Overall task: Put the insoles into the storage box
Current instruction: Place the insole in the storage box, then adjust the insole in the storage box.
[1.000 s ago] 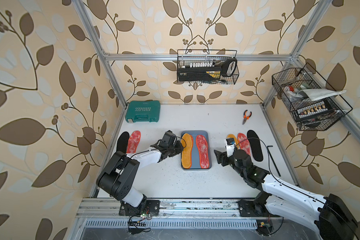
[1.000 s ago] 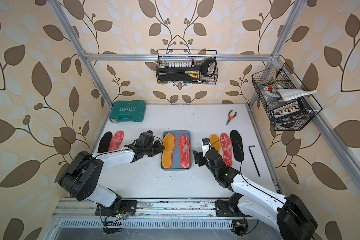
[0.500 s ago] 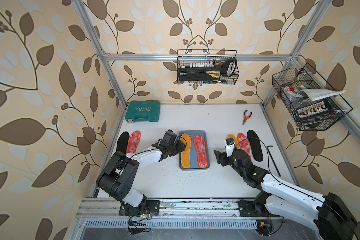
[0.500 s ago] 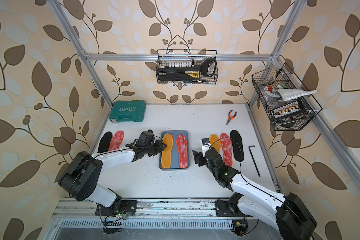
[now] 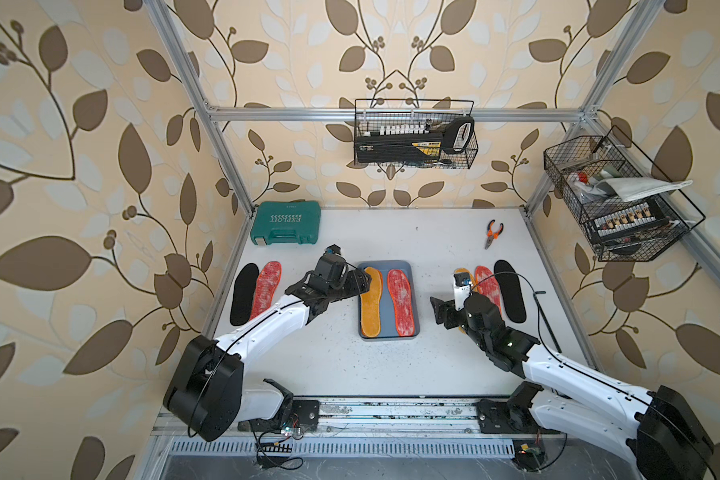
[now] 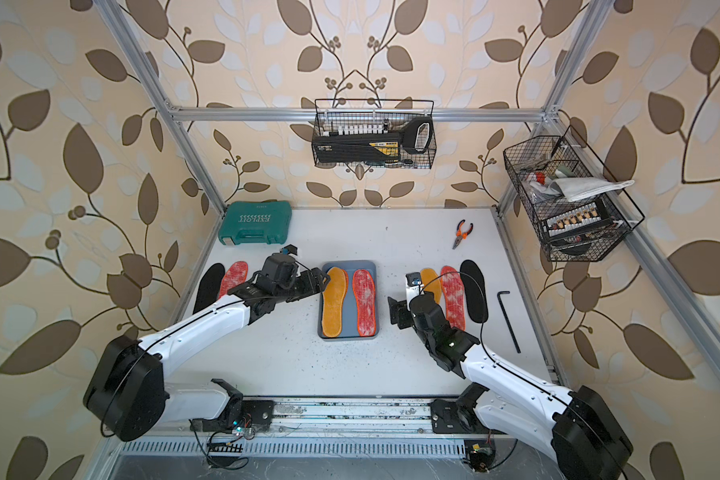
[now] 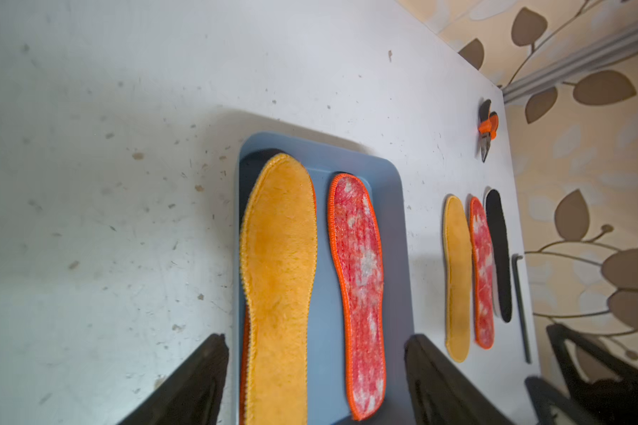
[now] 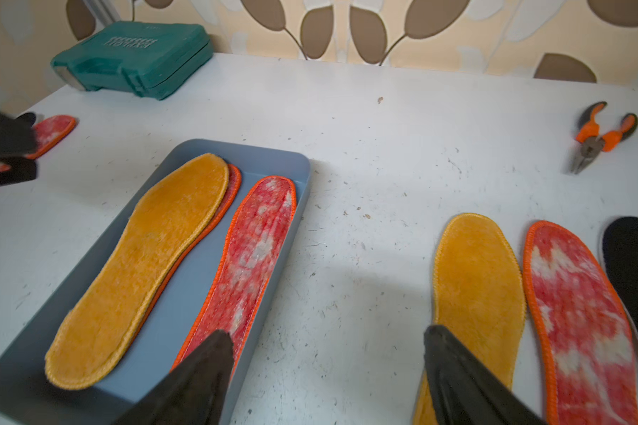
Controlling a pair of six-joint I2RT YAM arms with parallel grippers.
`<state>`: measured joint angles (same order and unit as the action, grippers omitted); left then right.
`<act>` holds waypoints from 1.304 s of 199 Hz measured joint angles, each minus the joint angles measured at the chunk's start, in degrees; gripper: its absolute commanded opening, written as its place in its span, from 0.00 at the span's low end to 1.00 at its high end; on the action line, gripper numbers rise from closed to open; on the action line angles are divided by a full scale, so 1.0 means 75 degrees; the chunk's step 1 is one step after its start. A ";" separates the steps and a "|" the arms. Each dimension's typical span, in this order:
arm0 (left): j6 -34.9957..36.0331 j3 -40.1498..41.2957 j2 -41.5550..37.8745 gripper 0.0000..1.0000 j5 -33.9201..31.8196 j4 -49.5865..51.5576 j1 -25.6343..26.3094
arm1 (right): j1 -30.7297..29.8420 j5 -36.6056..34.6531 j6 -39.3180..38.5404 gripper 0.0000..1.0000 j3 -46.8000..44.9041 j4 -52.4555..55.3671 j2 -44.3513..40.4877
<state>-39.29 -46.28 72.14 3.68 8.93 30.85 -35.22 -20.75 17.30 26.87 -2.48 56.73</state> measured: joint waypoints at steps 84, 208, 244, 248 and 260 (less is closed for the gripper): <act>0.1093 -0.0912 0.1457 0.63 -0.0417 0.0697 0.0562 | 0.0950 0.1250 0.0437 0.65 0.0667 0.0586 0.1416; 0.0819 -0.2279 0.4232 0.62 -0.0822 0.0664 0.0804 | 0.0950 0.1367 0.0428 0.69 0.0166 0.0125 0.0458; 0.0761 -0.2285 0.4164 0.63 -0.0933 0.0804 0.0886 | 0.0950 0.1285 0.0428 0.70 0.0160 0.0134 0.0460; 0.0755 -0.2285 0.4118 0.63 -0.0959 0.0854 0.0895 | 0.0950 0.1265 0.0431 0.70 0.0160 0.0137 0.0478; 0.0705 -0.2285 0.3923 0.63 -0.1061 0.1029 0.0903 | 0.0950 0.1183 0.0437 0.70 0.0163 0.0149 0.0562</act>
<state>-34.00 -63.42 101.56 -4.27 16.64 37.63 -28.10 -11.88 20.58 28.10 -1.37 60.95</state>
